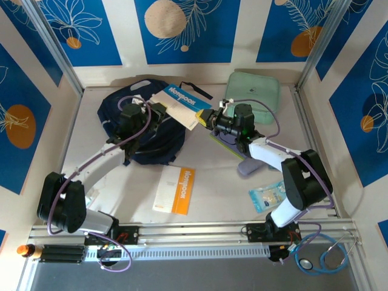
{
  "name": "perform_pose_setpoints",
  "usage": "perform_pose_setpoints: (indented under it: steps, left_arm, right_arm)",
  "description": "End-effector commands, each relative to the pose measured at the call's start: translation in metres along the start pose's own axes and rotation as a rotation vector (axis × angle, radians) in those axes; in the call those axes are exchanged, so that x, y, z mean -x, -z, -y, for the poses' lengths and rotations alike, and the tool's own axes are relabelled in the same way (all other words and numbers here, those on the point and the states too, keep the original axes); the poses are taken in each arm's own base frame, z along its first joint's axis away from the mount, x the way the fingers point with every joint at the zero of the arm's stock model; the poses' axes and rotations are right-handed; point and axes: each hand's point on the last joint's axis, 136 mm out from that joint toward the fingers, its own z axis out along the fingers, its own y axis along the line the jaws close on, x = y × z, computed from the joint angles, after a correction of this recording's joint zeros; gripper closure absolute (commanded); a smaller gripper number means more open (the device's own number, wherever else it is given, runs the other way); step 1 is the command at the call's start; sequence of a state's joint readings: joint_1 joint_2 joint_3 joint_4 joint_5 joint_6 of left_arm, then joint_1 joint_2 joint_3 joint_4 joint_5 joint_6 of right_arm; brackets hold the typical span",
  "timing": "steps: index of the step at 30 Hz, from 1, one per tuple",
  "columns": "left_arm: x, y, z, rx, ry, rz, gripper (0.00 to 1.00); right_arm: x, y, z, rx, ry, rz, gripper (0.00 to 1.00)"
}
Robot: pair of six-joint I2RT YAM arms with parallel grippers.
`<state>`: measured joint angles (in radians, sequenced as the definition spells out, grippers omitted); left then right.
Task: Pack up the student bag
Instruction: Pass the book, then open the student bag at the top-left of the table.
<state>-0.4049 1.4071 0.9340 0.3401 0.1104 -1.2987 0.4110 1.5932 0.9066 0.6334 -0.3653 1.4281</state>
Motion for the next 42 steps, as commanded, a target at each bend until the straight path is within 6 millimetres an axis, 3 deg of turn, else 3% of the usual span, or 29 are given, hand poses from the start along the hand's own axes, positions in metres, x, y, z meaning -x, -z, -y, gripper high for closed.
perform_pose_setpoints:
  steps: [1,3,5,8,12,19,26,35,42]
  left_arm:
    - [0.005,0.008,-0.007,0.037,-0.067,0.008,0.68]
    - [0.005,0.010,-0.027,0.125,-0.201,-0.005,0.45]
    - [0.006,0.015,-0.055,0.238,-0.329,-0.038,0.29]
    - [0.001,0.020,-0.082,0.342,-0.530,-0.144,0.16]
    - [-0.007,0.025,-0.097,0.428,-0.851,-0.332,0.00]
    - [-0.011,0.024,-0.132,0.616,-1.249,-0.592,0.00]
    - [-0.019,0.021,-0.177,0.788,-1.406,-0.852,0.18]
    - [0.007,0.000,-0.196,0.998,-1.433,-0.842,0.45]
    - [0.013,-0.006,-0.198,1.050,-1.465,-0.853,0.50]
  right_arm:
    - [0.004,0.007,0.004,-0.045,0.041,0.033,1.00]
    - [0.007,0.013,0.012,-0.084,0.062,0.059,1.00]
    - [0.009,0.020,0.019,-0.118,0.081,0.076,1.00]
    - [0.012,0.037,0.024,-0.171,0.120,0.108,1.00]
    - [0.015,0.063,0.031,-0.257,0.182,0.150,1.00]
    - [0.020,0.093,0.038,-0.369,0.246,0.202,1.00]
    - [0.018,0.097,0.035,-0.375,0.257,0.212,1.00]
    - [0.015,0.093,0.046,-0.388,0.242,0.203,1.00]
    - [0.014,0.095,0.052,-0.396,0.230,0.210,1.00]
